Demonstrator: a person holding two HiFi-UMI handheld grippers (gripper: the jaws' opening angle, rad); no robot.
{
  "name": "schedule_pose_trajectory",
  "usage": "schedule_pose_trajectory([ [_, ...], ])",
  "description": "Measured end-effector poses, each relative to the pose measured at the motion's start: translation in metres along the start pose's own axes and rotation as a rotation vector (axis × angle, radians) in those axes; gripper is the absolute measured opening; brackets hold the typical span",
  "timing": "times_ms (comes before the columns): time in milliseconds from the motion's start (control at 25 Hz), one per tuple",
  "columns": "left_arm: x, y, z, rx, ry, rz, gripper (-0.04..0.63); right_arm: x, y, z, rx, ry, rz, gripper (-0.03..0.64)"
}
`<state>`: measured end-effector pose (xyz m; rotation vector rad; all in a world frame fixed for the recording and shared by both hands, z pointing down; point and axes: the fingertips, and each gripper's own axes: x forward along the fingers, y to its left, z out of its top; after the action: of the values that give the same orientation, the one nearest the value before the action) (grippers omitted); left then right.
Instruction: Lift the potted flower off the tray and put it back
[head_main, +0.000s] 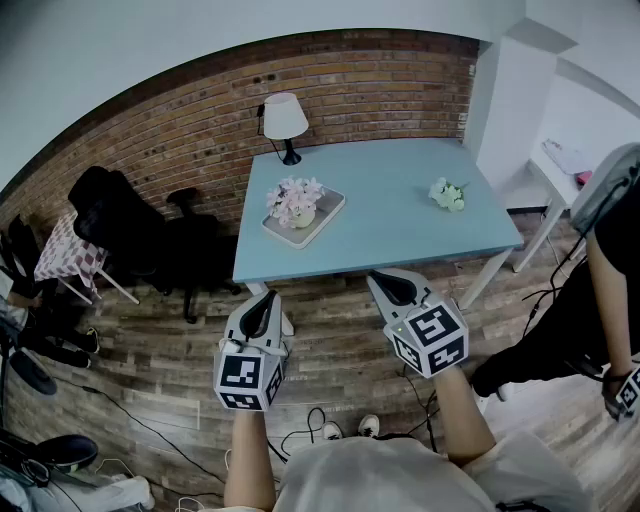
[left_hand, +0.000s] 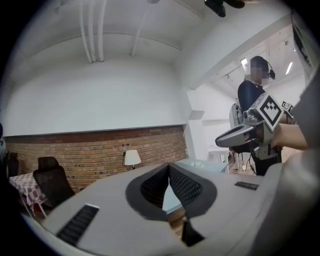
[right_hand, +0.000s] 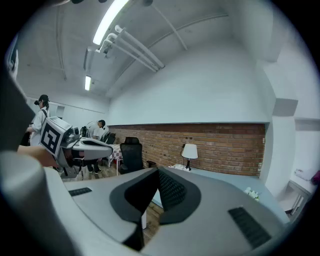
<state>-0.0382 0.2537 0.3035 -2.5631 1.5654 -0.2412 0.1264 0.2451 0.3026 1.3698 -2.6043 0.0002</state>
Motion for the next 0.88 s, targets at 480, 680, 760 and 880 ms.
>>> schedule_pose_trajectory([
  [480,0.021,-0.011,-0.003,0.016,0.02,-0.007,0.031,0.007,-0.029,0.0,0.087,-0.052,0.003,0.02],
  [680,0.032,-0.007,-0.009,0.009,0.03,0.004,0.031,0.016,-0.038,-0.005,0.087,-0.045,0.009,0.02],
  [760,0.039,-0.004,-0.01,0.006,0.027,0.01,0.031,0.022,-0.042,-0.006,0.07,-0.042,0.014,0.02],
  [880,0.051,0.0,-0.012,0.007,0.026,0.01,0.031,0.034,-0.046,-0.009,0.054,-0.034,0.029,0.02],
])
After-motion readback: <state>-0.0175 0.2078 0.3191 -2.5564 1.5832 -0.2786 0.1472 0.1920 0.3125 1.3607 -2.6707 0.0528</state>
